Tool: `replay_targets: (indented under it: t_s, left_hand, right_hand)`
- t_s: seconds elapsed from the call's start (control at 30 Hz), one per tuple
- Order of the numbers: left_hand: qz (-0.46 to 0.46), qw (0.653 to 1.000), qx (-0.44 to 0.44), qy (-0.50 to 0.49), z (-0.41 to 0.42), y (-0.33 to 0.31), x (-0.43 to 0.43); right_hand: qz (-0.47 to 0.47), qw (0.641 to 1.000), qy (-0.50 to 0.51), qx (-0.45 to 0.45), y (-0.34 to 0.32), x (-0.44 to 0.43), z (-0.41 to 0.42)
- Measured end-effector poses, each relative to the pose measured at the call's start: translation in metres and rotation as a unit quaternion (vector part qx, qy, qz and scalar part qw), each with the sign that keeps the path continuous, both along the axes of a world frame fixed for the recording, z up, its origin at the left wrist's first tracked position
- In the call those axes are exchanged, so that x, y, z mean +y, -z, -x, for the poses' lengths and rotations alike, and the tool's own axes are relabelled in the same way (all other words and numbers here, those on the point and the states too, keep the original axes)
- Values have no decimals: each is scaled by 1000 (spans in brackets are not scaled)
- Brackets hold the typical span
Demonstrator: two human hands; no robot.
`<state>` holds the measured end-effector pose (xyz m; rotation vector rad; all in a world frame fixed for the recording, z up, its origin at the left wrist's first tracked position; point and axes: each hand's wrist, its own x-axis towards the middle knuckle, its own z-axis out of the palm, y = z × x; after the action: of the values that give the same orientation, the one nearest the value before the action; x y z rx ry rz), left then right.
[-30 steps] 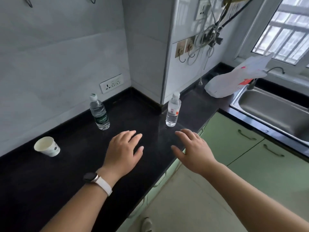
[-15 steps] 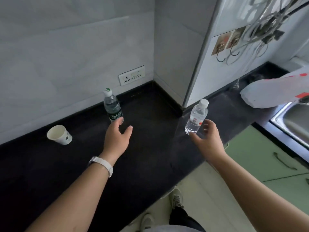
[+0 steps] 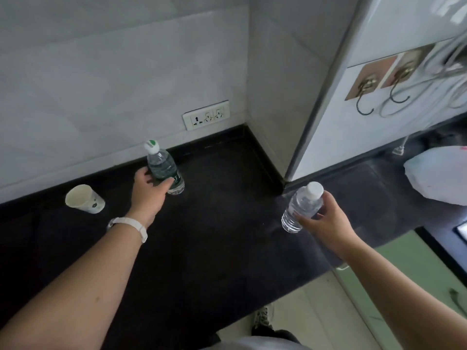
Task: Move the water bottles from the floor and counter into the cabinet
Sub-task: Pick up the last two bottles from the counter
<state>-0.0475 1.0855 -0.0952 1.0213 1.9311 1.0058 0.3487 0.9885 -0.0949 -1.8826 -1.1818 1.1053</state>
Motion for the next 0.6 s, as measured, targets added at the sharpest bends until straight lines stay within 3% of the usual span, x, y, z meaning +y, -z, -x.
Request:
replay_targets:
  t_s: [0.23, 0.6]
  left_hand:
    - [-7, 1000, -10, -21, -1, 10, 32]
    - [-30, 998, -8, -47, -15, 8, 28]
  right_hand:
    - [8, 990, -138, -12, 5, 19, -22]
    - [8, 997, -72, -13, 6, 22, 0]
